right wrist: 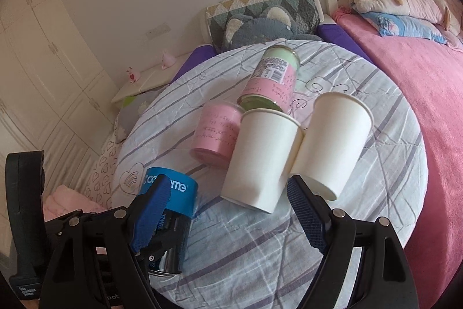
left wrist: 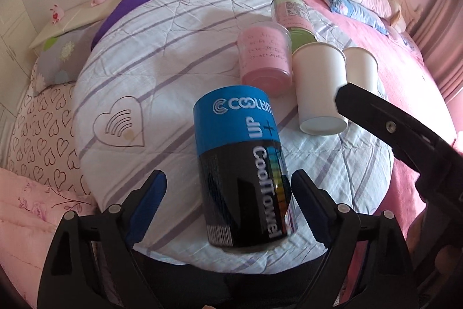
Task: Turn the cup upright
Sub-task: 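Carry the held can toward the right tool, then grasp the can with the right tool while the left tool opens and releases it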
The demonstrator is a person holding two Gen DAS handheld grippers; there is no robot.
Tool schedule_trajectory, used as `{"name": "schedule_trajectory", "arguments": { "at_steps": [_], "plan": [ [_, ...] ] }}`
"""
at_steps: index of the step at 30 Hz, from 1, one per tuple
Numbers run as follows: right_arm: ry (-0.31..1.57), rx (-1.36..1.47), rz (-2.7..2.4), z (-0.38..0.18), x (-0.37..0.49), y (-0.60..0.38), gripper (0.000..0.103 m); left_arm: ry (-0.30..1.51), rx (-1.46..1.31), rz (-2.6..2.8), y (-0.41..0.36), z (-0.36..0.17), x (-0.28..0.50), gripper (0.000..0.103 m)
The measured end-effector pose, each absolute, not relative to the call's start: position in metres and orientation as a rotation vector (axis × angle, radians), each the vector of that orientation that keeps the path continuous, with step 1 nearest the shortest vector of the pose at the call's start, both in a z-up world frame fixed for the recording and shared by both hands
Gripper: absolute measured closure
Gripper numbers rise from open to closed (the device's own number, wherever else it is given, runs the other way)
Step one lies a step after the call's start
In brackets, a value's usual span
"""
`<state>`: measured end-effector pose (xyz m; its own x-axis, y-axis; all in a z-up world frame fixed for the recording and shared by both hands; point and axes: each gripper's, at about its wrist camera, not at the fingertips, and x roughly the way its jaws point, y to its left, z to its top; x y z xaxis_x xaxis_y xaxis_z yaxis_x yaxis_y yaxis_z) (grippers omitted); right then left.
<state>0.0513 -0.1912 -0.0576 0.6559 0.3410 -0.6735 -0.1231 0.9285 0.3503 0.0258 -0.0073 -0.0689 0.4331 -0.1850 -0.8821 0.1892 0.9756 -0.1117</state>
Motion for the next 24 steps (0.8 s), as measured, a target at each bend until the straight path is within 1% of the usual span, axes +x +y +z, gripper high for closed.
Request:
{"name": "schedule_trajectory", "arguments": {
  "at_steps": [8, 15, 19, 24],
  "plan": [
    [0.875, 0.248, 0.349, -0.055, 0.059, -0.148, 0.019, 1.094, -0.020, -0.281, 0.015, -0.063, 0.016, 0.012],
    [0.977, 0.260, 0.381, -0.067, 0.073, -0.127, 0.019, 1.079, -0.058, -0.302, 0.028, -0.061, 0.012, 0.009],
    [1.030, 0.283, 0.399, -0.074, 0.081, -0.123, 0.019, 1.076, -0.045, -0.306, 0.032, -0.063, 0.012, 0.006],
    [1.099, 0.268, 0.392, -0.087, 0.088, -0.114, 0.019, 1.080, -0.057, -0.327, 0.034, -0.064, 0.013, 0.006]
  ]
}}
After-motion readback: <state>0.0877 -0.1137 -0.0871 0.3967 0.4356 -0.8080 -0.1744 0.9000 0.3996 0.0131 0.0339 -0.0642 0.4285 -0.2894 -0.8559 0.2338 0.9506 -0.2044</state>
